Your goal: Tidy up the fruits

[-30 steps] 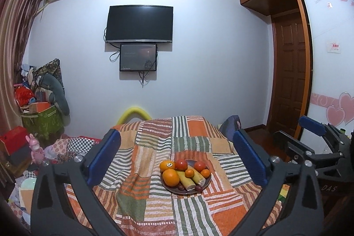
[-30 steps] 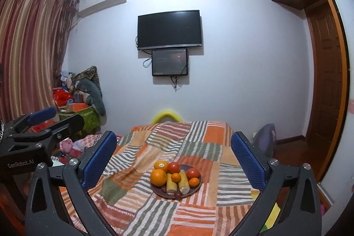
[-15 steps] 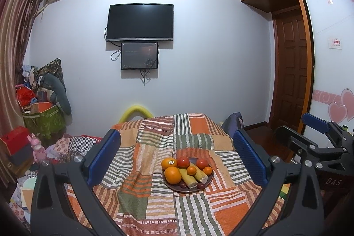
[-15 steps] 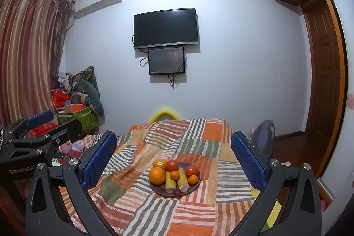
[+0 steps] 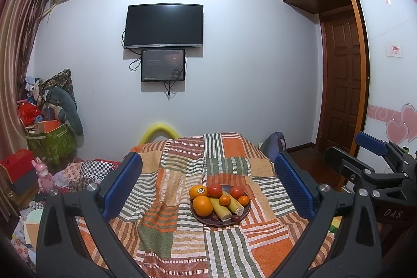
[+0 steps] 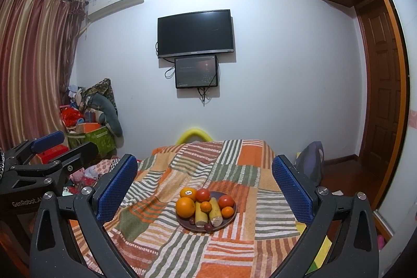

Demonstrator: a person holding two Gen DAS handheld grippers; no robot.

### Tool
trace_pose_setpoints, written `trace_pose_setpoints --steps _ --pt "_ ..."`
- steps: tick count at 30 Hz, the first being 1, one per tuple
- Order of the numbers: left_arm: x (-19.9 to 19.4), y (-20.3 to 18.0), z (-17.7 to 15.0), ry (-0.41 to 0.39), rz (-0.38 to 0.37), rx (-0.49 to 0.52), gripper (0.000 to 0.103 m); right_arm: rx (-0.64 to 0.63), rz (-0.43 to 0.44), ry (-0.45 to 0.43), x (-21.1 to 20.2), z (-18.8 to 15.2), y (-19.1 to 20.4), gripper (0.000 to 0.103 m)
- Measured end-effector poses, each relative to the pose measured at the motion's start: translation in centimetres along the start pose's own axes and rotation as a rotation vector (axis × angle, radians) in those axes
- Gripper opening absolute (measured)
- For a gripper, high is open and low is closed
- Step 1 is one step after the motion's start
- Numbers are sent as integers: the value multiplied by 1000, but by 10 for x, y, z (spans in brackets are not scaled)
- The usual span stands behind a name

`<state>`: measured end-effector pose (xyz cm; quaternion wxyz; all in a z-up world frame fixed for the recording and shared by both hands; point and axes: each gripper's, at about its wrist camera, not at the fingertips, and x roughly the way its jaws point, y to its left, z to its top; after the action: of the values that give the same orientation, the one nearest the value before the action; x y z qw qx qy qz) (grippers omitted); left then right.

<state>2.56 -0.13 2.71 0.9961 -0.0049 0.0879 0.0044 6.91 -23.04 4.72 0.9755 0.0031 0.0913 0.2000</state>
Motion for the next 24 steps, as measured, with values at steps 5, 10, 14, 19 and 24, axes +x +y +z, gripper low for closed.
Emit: trace_pose_setpoints --steps 5,10,14,19,24 --pt "0 0 1 1 -2 -1 103 0 0 -1 0 1 0 103" --pt "0 0 1 3 -6 -2 103 0 1 -1 0 0 0 103" --pt "0 0 1 5 -12 -6 103 -2 0 -5 -1 2 -1 103" --pt "0 1 3 9 -36 -8 103 -2 0 -6 -2 3 -1 103" --pt "-2 -1 3 8 -46 -5 103 -2 1 -6 -2 3 0 103"
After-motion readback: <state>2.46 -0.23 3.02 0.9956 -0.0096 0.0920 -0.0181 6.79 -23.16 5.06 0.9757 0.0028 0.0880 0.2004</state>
